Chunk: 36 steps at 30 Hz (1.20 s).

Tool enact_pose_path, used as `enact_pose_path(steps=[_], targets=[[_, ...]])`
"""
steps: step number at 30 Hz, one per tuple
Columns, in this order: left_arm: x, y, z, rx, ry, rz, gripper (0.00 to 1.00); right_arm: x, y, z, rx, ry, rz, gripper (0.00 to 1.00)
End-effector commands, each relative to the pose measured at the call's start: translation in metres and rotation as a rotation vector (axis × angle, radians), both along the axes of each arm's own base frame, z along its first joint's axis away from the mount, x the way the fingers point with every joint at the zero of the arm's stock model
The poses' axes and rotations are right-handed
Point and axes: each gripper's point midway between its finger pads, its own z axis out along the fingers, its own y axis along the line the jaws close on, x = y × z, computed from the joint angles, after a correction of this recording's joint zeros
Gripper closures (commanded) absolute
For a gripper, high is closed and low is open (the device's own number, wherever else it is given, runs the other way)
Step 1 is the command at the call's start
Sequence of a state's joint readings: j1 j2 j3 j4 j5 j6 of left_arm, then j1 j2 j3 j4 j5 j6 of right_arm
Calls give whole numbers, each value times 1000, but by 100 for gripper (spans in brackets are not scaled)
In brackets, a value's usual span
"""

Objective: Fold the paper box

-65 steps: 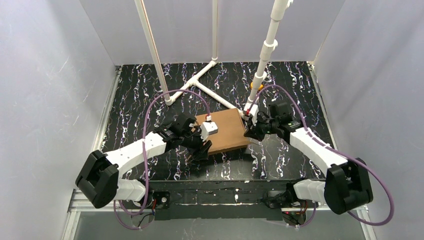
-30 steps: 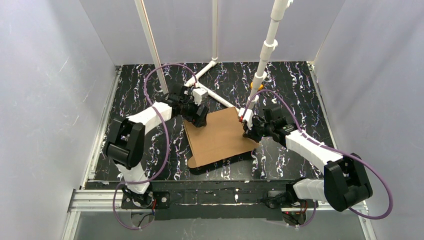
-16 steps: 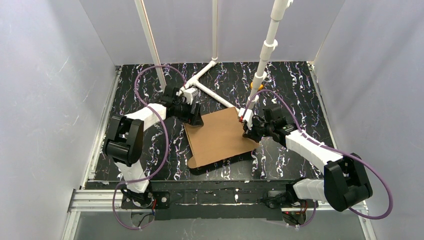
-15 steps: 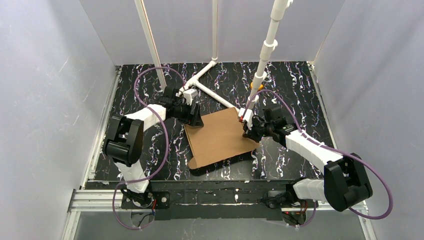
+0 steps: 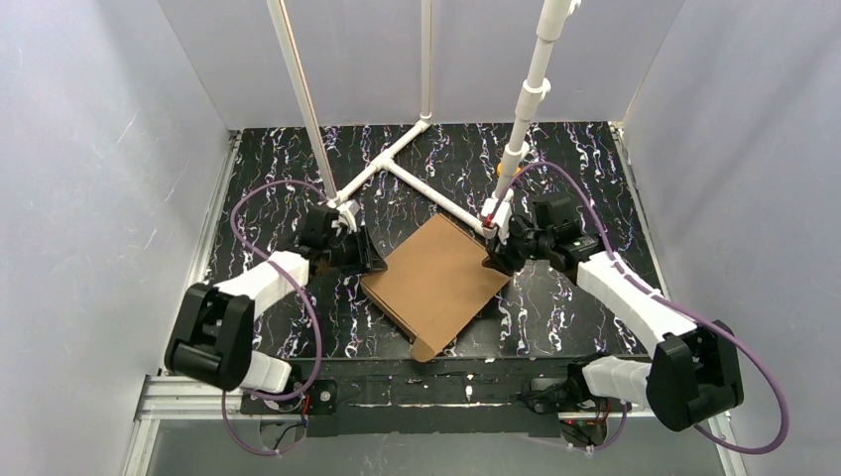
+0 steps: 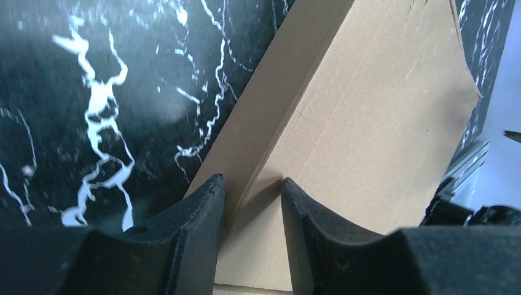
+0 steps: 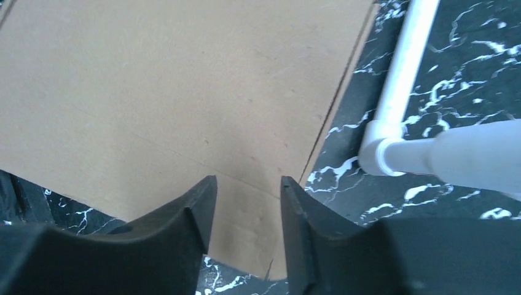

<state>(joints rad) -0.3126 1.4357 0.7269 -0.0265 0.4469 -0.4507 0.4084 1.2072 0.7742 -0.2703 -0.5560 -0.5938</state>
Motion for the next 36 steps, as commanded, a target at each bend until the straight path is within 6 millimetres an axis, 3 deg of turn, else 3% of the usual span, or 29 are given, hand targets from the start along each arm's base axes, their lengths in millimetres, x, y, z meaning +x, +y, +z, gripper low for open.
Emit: enact_pose_path(steps=[1,4,5,8,10,12,14,18,20,24,31,34,36], targets=[[-20,8,-15,18,96,218,64,0,-2,44,51,-37,-4,42],[-30,3,-19,12,119,281,64,-1,-9,51,112,86,-116,4],[-33,1,-20,11,127,301,65,-5,-12,47,148,157,-134,2],[-37,-9,-15,-33,110,336,65,-33,-9,41,369,491,-153,2],[-41,-14,-15,-27,100,344,65,-33,-17,42,473,583,-242,2],[-43,-17,-14,-40,102,364,65,-21,-32,40,533,555,-399,2],[-47,-19,-15,-46,103,367,65,-22,-37,33,587,570,-501,2],[-51,-23,-15,-53,106,356,65,-22,-47,6,639,609,-680,2],[-52,-25,-13,-62,106,348,65,-22,-50,-13,653,715,-772,3],[-53,-28,-10,-74,104,337,65,-21,-53,-28,675,769,-821,7],[-54,-30,-10,-77,102,326,65,-26,-53,-8,756,857,-860,7],[-54,-32,-9,-84,102,315,64,-30,-55,-30,787,906,-931,9],[-54,-35,-9,-92,106,306,64,-29,-56,-35,782,890,-930,10]])
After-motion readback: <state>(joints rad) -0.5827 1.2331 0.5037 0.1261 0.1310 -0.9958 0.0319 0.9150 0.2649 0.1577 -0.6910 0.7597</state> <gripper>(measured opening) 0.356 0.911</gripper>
